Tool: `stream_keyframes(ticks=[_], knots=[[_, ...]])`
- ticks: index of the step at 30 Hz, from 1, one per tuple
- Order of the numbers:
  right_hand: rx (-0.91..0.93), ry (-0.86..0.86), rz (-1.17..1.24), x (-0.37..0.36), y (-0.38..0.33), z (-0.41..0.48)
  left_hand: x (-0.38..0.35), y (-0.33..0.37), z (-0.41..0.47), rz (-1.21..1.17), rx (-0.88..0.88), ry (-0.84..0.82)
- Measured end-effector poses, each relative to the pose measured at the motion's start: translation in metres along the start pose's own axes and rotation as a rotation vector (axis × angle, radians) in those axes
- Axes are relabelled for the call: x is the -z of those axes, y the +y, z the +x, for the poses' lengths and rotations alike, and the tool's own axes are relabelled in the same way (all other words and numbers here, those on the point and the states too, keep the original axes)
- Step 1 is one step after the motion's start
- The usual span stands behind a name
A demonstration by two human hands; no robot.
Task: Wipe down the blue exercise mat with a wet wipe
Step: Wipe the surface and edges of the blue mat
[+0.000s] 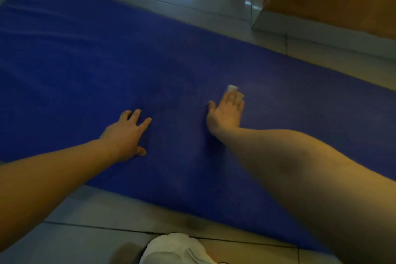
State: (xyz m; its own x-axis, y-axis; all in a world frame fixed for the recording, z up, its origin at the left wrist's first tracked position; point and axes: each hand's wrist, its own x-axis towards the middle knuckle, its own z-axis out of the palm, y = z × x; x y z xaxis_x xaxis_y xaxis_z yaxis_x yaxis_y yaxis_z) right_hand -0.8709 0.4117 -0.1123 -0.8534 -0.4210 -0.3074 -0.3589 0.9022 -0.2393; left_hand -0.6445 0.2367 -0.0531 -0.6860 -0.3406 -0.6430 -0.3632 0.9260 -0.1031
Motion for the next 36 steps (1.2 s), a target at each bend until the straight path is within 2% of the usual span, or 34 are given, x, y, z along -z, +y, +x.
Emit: stream_keyframes(ticks=[3, 6, 9, 11, 14, 16, 21, 28, 31, 34, 36], knots=[[0.313, -0.092, 0.029, -0.018, -0.049, -0.028, 0.010, -0.006, -0.002, -0.013, -0.014, -0.047], [0.433, -0.181, 0.049, -0.019, -0.077, -0.050, 0.027, -0.014, -0.006, -0.087, 0.020, -0.037], [0.387, -0.268, 0.441, -0.002, -0.087, -0.068, 0.045, -0.019, -0.009, -0.302, 0.066, 0.080], [0.336, -0.332, 0.705, 0.014, -0.090, -0.083, 0.055, -0.017, -0.013, -0.540, 0.077, 0.158], [0.275, -0.440, 0.813, 0.037, -0.095, -0.093, 0.069, 0.000, -0.024, -0.896, 0.062, 0.182], [0.289, -0.492, 0.828, 0.054, -0.094, -0.098, 0.080, 0.016, -0.038, -0.991, 0.043, 0.203], [0.324, -0.519, 0.811, 0.096, -0.075, -0.108, 0.098, 0.048, -0.071, -0.977, 0.059, 0.295], [-0.009, -0.419, 0.743, 0.121, -0.044, -0.133, 0.113, 0.083, -0.110, -0.928, 0.128, 0.334], [-0.061, -0.396, 0.852, 0.141, -0.042, -0.146, 0.131, 0.098, -0.130, -0.879, 0.135, 0.376], [-0.135, -0.514, 1.043, 0.167, -0.056, -0.159, 0.150, 0.105, -0.153, -0.833, 0.146, 0.454], [-0.109, -0.598, 1.163, 0.187, -0.067, -0.175, 0.156, 0.102, -0.174, -0.815, 0.164, 0.488]])
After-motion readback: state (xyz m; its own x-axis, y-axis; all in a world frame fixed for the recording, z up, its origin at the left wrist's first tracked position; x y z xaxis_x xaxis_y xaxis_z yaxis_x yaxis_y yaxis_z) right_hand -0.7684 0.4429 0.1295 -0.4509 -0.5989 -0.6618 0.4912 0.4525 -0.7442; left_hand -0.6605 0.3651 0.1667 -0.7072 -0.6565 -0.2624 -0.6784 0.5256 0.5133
